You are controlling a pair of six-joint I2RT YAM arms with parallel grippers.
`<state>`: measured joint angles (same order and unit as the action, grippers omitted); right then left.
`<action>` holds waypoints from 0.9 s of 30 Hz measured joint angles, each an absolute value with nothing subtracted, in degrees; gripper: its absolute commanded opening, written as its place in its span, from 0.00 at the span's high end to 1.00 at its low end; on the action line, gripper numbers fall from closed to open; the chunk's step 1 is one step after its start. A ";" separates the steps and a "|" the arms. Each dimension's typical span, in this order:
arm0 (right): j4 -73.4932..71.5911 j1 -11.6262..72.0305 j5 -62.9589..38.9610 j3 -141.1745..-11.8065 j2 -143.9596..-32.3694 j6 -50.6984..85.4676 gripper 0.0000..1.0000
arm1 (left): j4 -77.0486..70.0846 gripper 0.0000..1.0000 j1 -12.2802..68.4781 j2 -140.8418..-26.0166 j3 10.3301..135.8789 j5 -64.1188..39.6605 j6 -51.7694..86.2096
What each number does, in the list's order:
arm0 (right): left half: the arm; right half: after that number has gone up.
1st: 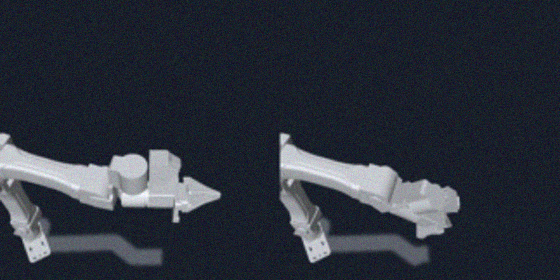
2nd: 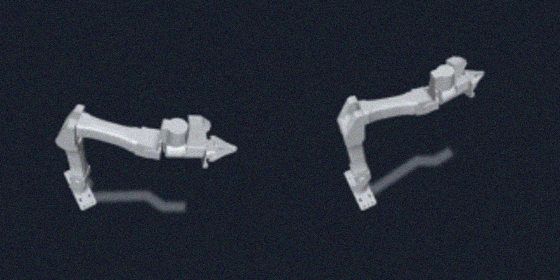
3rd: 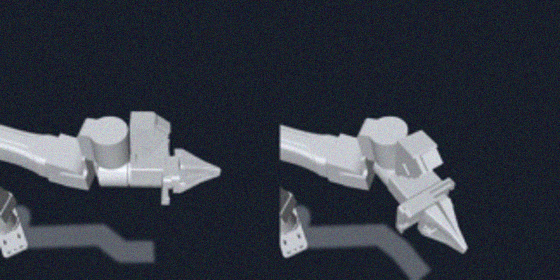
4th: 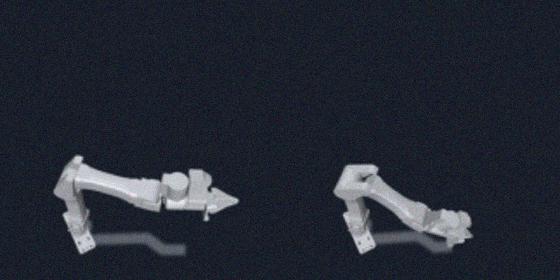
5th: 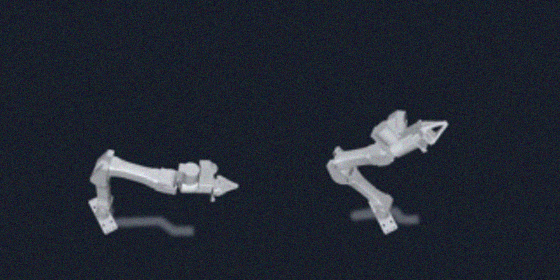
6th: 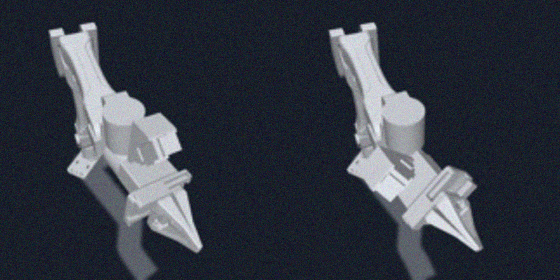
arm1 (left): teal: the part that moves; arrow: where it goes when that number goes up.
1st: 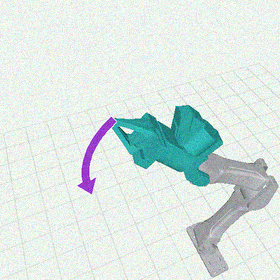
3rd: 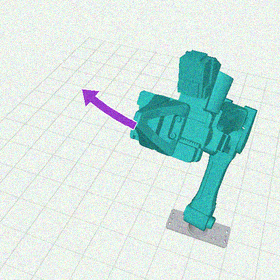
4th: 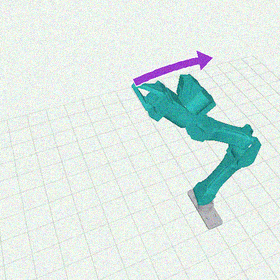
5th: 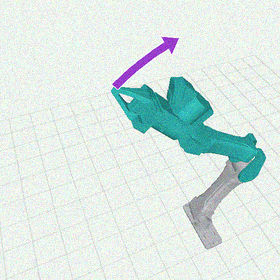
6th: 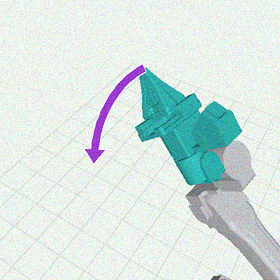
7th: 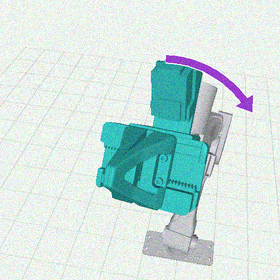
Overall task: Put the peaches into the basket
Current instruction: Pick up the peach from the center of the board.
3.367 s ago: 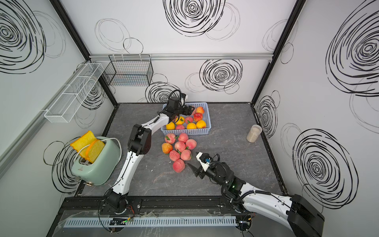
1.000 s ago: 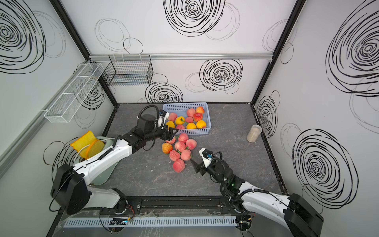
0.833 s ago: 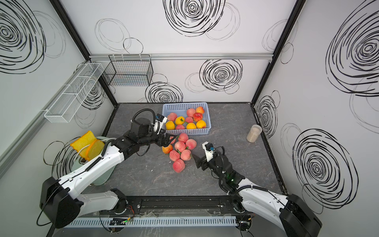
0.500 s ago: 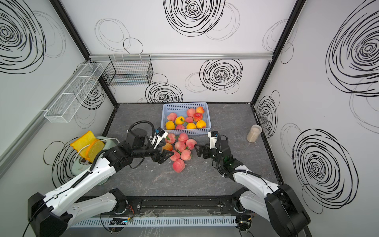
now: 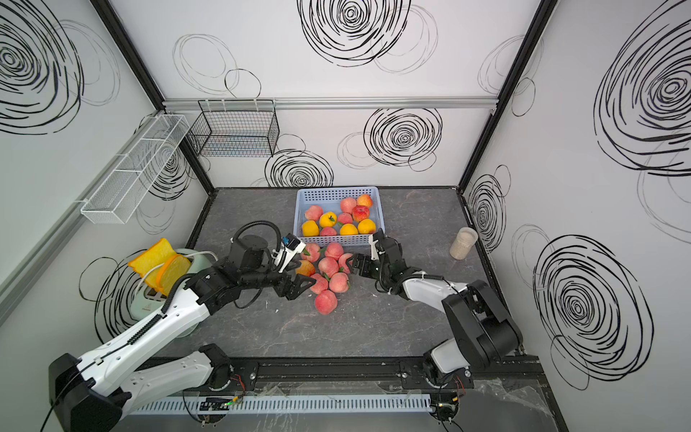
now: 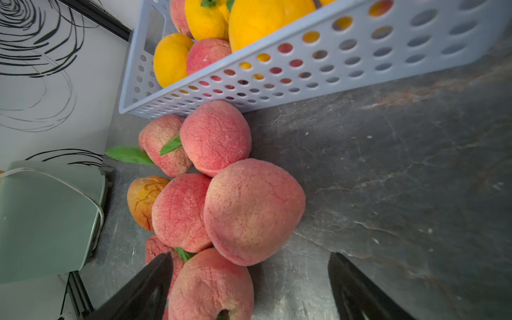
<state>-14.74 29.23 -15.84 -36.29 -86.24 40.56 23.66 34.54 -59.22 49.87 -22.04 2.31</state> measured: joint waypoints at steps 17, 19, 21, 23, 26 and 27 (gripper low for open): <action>-16.40 29.56 -16.88 -41.65 -96.49 42.02 0.10 | 24.23 0.10 33.93 -59.22 49.87 -22.06 1.83; -16.51 29.56 -16.97 -41.71 -96.95 42.00 0.14 | 24.25 0.10 33.82 -59.22 49.87 -22.06 1.83; -16.58 29.56 -17.02 -41.74 -97.14 42.11 0.18 | 24.29 0.10 33.80 -59.22 49.87 -22.06 1.80; -16.67 29.56 -17.06 -41.76 -97.19 42.15 0.22 | 24.32 0.10 33.78 -59.22 49.87 -22.06 1.76; -16.73 29.56 -17.08 -41.80 -97.17 42.06 0.26 | 24.34 0.10 33.69 -59.22 49.87 -22.06 1.69; -16.73 29.56 -17.04 -41.78 -97.17 41.95 0.28 | 24.34 0.10 33.69 -59.22 49.87 -22.06 1.69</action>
<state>-16.73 29.56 -17.04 -41.78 -97.17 41.95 24.34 33.69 -59.22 49.87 -22.06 1.69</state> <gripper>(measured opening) 0.746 0.896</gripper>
